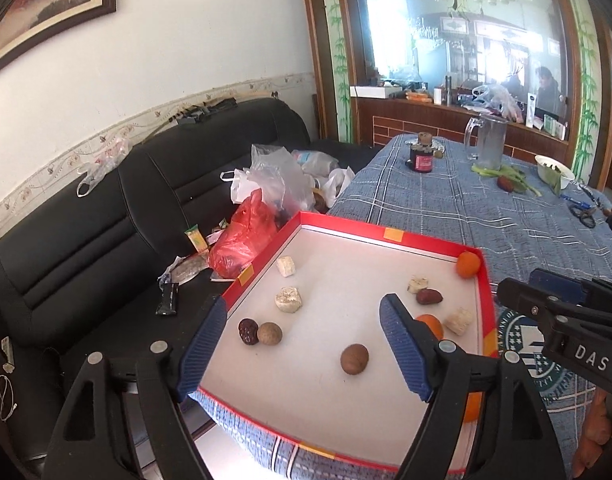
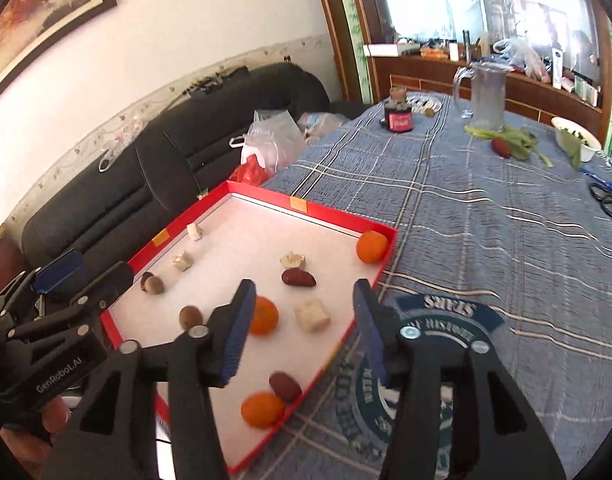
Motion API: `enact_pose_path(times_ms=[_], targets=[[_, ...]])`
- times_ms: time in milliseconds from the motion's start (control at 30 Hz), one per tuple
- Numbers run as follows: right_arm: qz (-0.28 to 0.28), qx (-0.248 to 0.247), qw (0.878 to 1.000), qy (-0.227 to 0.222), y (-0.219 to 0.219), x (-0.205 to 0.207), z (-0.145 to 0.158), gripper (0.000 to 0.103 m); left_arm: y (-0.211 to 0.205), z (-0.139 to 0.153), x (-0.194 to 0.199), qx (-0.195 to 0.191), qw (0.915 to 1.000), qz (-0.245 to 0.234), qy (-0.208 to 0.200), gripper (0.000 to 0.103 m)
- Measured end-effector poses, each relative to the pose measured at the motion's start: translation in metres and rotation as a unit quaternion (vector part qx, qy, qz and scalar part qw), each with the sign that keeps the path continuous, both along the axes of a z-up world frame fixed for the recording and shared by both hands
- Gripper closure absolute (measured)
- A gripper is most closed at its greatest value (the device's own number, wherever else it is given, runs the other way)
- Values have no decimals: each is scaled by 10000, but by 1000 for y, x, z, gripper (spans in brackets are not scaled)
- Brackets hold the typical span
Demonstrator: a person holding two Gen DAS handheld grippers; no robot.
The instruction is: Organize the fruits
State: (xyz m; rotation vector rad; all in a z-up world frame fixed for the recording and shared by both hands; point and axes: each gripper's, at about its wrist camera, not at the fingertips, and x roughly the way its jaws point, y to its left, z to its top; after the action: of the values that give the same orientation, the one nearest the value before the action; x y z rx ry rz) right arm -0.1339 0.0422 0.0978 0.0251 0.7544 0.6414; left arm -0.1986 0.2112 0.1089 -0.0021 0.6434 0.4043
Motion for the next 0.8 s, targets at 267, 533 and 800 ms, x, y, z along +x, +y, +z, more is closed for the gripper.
enact_pose_path(times_ms=[267,533,800], targets=[[-142,93,9991,-382,-49,-30,3,30,-23,2,-20,-161,9997,-116,-106,20],[-1278,293,9903,-452,-133,7,7,28,-51,5,-15,-347,9978,-493,-279,20],[-1625,590,9835,-528,-151,84,8,27,-110,35,58,-537,9904,-1047,-732,13]])
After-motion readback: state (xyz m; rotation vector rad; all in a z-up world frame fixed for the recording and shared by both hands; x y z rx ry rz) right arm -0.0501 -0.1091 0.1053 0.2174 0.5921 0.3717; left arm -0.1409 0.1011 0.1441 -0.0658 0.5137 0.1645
